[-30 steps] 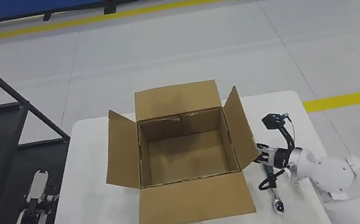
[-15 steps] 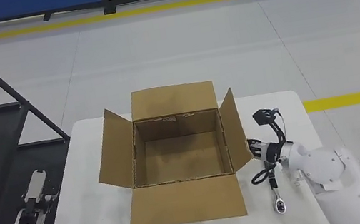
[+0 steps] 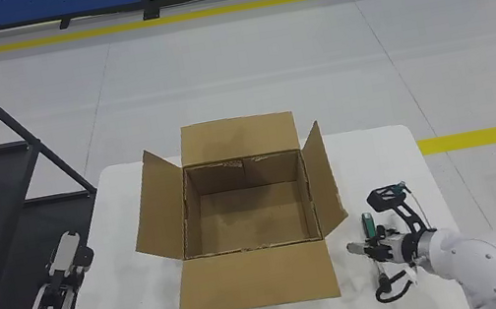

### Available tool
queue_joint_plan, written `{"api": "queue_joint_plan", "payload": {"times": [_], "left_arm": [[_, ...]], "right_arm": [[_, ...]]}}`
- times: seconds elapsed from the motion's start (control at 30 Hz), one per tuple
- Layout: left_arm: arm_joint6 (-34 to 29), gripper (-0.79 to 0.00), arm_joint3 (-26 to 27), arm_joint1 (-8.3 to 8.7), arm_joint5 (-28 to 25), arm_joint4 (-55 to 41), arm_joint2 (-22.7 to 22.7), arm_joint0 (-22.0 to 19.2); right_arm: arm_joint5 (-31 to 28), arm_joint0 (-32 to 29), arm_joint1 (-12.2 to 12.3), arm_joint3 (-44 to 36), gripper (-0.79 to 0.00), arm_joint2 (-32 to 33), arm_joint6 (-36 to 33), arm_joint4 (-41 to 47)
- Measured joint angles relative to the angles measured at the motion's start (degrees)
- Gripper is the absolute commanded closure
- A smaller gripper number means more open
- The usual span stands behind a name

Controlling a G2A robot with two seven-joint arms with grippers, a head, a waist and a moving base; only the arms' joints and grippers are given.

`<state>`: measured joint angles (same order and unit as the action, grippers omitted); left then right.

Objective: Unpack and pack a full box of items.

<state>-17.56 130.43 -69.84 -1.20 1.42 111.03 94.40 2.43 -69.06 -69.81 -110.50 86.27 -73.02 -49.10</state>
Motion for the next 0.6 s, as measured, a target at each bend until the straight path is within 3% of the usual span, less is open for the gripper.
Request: {"api": "queue_joint_plan", "payload": {"times": [0.07,0.1,0.6], "left_arm": [[-0.1,-0.785,0.3,0.02,0.0,0.4,-0.5,-0.1],[-0.1,-0.785,0.4,0.02,0.0,0.5,-0.6,-0.1],[0.5,-0.785,2.0,-0.03,0.3,0.8,-1.3,1.1]], "right_arm": [[0.9,0.2,0.1,0.6,-0.391,-1.3,-0.8,-1.4],[1.2,0.3,0.1,1.1,-0.382,-1.7,-0.9,-1.7],[6.0,5.5,0.5,10.8,-0.354,-6.1,-2.7,-10.0]]}}
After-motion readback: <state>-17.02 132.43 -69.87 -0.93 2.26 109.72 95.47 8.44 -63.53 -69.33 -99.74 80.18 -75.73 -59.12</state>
